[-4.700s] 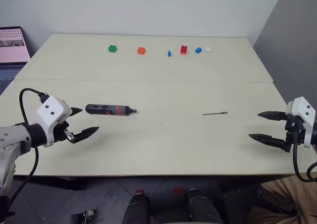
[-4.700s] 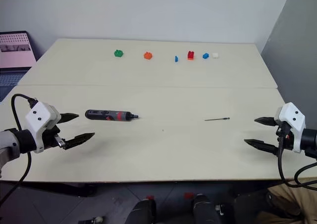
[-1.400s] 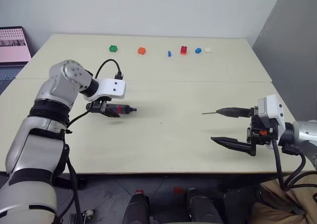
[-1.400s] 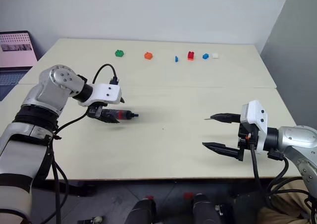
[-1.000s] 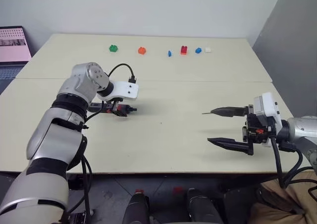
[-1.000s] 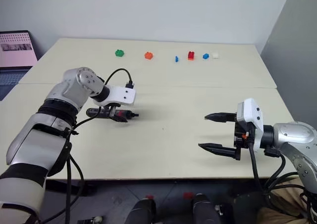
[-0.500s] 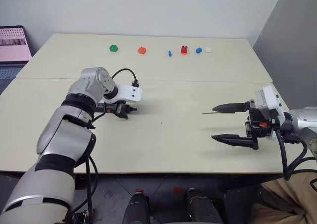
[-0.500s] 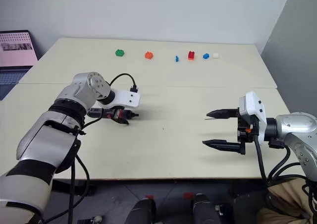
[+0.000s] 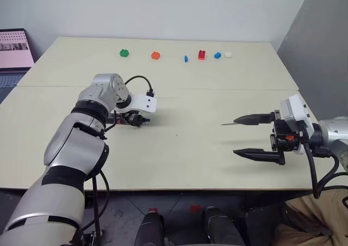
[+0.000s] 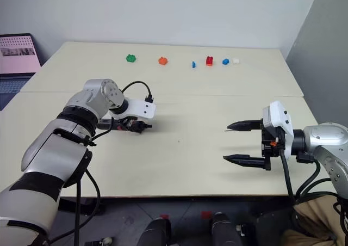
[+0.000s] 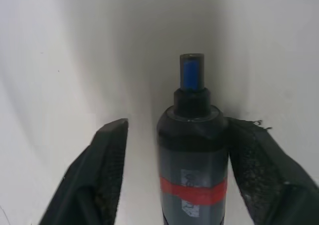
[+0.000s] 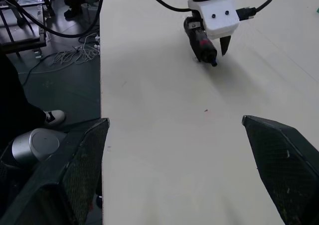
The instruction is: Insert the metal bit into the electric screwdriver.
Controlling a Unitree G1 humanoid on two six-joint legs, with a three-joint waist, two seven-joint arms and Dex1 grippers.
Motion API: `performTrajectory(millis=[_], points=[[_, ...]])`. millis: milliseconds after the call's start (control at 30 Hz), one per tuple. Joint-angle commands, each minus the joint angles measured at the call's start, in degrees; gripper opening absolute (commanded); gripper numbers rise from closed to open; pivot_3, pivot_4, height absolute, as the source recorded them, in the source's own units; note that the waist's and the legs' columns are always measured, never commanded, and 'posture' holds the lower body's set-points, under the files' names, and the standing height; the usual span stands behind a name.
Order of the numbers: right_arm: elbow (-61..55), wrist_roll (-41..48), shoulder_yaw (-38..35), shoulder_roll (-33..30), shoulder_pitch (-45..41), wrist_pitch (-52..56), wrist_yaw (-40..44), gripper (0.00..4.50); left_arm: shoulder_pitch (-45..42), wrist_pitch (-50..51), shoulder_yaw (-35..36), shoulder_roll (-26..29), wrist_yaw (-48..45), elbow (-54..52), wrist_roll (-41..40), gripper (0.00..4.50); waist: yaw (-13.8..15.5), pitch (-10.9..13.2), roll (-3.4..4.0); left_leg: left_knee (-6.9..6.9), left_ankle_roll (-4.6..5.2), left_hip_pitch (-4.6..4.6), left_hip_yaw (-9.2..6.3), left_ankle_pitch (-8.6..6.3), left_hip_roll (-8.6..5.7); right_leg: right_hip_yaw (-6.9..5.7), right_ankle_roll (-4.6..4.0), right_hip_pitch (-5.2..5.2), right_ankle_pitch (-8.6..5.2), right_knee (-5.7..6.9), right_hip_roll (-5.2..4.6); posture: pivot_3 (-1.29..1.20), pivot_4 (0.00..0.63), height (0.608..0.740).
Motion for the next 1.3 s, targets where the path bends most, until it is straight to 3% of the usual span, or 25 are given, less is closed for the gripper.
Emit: performTrajectory(millis=[33, 67, 367, 533, 633, 733, 900, 1067, 1300], points=[[-0.1, 0.2, -1.1, -0.9, -0.9, -0.3, 0.4, 4.5, -1.5, -0.6, -0.7, 0.0, 0.3, 0.2, 1.1, 1.81, 0.0, 0.0, 0.0, 0.0, 0.0, 0.0, 0.0, 0.0, 0.0, 0.0, -0.01, 0.0, 0.0, 0.0, 0.0, 0.0, 0.15, 0.74], [-0.1, 0.2, -1.1, -1.0, -0.9, -0.3, 0.5, 4.5, -1.5, -0.7, -0.7, 0.1, 0.2, 0.2, 1.1, 1.65, 0.0, 0.0, 0.0, 0.0, 0.0, 0.0, 0.0, 0.0, 0.0, 0.0, -0.01, 0.0, 0.0, 0.0, 0.0, 0.0, 0.15, 0.74], [0.3, 0.1, -1.8, -2.2, -0.5, -0.4, 1.3, 4.5, -1.6, -2.7, 3.6, 1.6, -2.2, -2.0, -3.5, 1.65, 0.0, 0.0, -0.02, 0.0, 0.0, -0.01, 0.0, 0.0, 0.0, 0.0, 0.0, 0.0, 0.0, -0.01, 0.0, 0.0, 0.15, 0.74], [-0.6, 0.9, -4.2, -3.4, 1.5, 0.2, 0.6, 4.5, 0.6, 1.7, 12.7, 3.0, -8.7, -11.5, -15.3, 1.65, 0.1, 0.1, -0.07, -0.04, 0.0, -0.1, -0.02, 0.0, 0.0, -0.03, 0.03, -0.06, 0.01, -0.04, 0.0, 0.0, 0.15, 0.74], [-1.5, 1.4, -6.1, -3.7, 3.2, 0.8, -0.2, 4.5, 4.7, 12.4, 20.1, 2.2, -10.5, -24.2, -24.9, 1.65, 0.3, 0.1, -0.06, -0.06, -0.01, -0.15, -0.04, 0.0, 0.01, -0.07, 0.03, -0.06, 0.0, -0.06, -0.03, 0.0, 0.15, 0.74], [-2.3, 2.0, -7.8, -3.8, 4.6, 1.3, -0.7, 4.5, 8.6, 22.2, 25.6, 0.1, -6.3, -35.6, -31.3, 1.65, 0.3, 0.1, -0.06, -0.05, -0.01, -0.16, -0.07, 0.0, 0.01, -0.11, 0.06, -0.06, -0.01, -0.06, -0.04, 0.0, 0.15, 0.74], [-3.3, 2.5, -8.3, -3.7, 5.0, 2.0, -1.6, 4.5, 15.9, 33.2, 34.5, -7.8, 9.2, -51.0, -40.0, 1.65, 0.1, 0.1, -0.09, 0.02, 0.0, -0.1, -0.18, 0.0, 0.0, -0.15, 0.12, -0.03, 0.02, 0.03, -0.01, 0.0, 0.15, 0.74], [-3.1, 2.4, -7.1, -3.3, 2.9, 2.0, -2.4, 4.5, 23.5, 36.6, 38.8, -17.6, 22.8, -61.1, -45.9, 1.65, 0.0, 0.1, -0.06, 0.05, -0.01, 0.07, -0.15, 0.01, 0.0, -0.09, 0.2, 0.11, 0.08, 0.03, 0.0, 0.0, 0.15, 0.74], [-3.3, 2.1, -6.2, -2.5, 1.9, 2.0, -3.4, 4.5, 29.5, 32.5, 38.4, -22.6, 31.2, -63.4, -47.8, 1.65, 0.0, 0.1, -0.07, 0.06, -0.01, 0.06, -0.14, 0.01, -0.01, -0.07, 0.19, 0.1, 0.1, -0.05, 0.01, 0.0, 0.15, 0.74]])
